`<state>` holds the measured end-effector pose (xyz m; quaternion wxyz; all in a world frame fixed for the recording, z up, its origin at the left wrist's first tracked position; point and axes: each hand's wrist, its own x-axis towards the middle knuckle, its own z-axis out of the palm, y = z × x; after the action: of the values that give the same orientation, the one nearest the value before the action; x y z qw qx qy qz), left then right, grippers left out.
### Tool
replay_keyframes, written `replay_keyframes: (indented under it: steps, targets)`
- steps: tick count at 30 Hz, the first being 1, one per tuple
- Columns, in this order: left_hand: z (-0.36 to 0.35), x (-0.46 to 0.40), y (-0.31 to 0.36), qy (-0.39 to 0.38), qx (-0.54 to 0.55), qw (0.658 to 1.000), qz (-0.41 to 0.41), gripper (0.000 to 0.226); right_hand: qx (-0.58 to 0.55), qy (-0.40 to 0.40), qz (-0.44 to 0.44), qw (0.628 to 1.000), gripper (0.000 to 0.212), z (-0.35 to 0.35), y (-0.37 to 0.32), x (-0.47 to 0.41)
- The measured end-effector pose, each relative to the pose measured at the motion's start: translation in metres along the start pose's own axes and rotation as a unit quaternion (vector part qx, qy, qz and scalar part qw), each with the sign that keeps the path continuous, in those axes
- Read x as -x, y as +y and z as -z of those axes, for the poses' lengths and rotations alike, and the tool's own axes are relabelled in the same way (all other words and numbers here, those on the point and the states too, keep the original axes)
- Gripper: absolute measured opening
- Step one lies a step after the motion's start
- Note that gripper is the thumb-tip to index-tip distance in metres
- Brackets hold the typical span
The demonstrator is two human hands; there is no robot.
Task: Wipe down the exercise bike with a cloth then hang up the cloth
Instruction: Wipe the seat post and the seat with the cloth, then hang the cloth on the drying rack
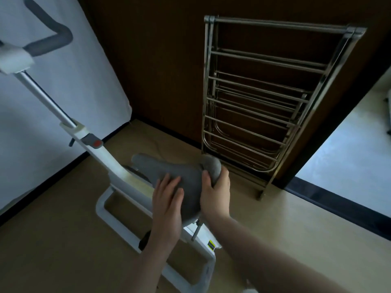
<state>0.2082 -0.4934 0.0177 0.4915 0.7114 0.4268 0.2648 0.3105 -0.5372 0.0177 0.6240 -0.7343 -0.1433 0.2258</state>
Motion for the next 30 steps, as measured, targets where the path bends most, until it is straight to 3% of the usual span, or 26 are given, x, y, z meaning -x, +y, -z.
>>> replay_keyframes:
  steps: [4, 8, 10, 13, 16, 17, 18, 20, 22, 26, 30]
  targets:
    - [-0.003, -0.005, 0.009, 0.021, 0.041, 0.999, 0.011, 0.034, 0.221, -0.057, 0.087, 0.970, 0.034, 0.002, -0.012, -0.033]
    - [0.006, -0.006, 0.018, 0.067, 0.192, 0.975, 0.088, 0.028, 0.339, -0.184, 0.336, 0.859, 0.045, 0.009, -0.002, -0.009]
    - [0.011, -0.005, 0.020, 0.091, 0.213, 0.967, 0.104, 0.031, 0.360, -0.184, 0.342, 0.848, 0.044, 0.016, -0.007, -0.028]
    - [0.012, -0.002, 0.017, 0.088, 0.219, 0.964, 0.120, 0.033, 0.341, -0.141, 0.279, 0.886, 0.039, 0.013, -0.013, -0.022]
    - [0.009, 0.003, 0.014, 0.089, 0.247, 0.955, 0.135, 0.036, 0.372, -0.239, 0.388, 0.809, 0.047, 0.005, -0.005, -0.005]
    - [0.009, 0.005, 0.013, 0.092, 0.248, 0.955, 0.137, 0.036, 0.394, -0.240, 0.410, 0.787, 0.050, 0.008, -0.009, -0.011]
    - [0.008, 0.007, 0.012, 0.094, 0.238, 0.957, 0.137, 0.036, 0.411, -0.211, 0.412, 0.785, 0.051, 0.012, -0.014, -0.023]
    - [0.007, 0.011, 0.010, 0.093, 0.233, 0.958, 0.136, 0.037, 0.416, -0.159, 0.351, 0.824, 0.048, 0.017, -0.019, -0.037]
    - [0.006, 0.013, 0.010, 0.096, 0.254, 0.952, 0.144, 0.037, 0.390, -0.158, 0.348, 0.838, 0.048, 0.016, -0.014, -0.027]
    - [0.007, 0.012, 0.011, 0.110, 0.271, 0.944, 0.154, 0.034, 0.417, -0.241, 0.421, 0.769, 0.050, 0.014, -0.004, -0.020]
    - [0.004, 0.011, 0.017, 0.096, 0.257, 0.950, 0.149, 0.038, 0.425, -0.144, 0.351, 0.822, 0.044, 0.006, -0.012, -0.026]
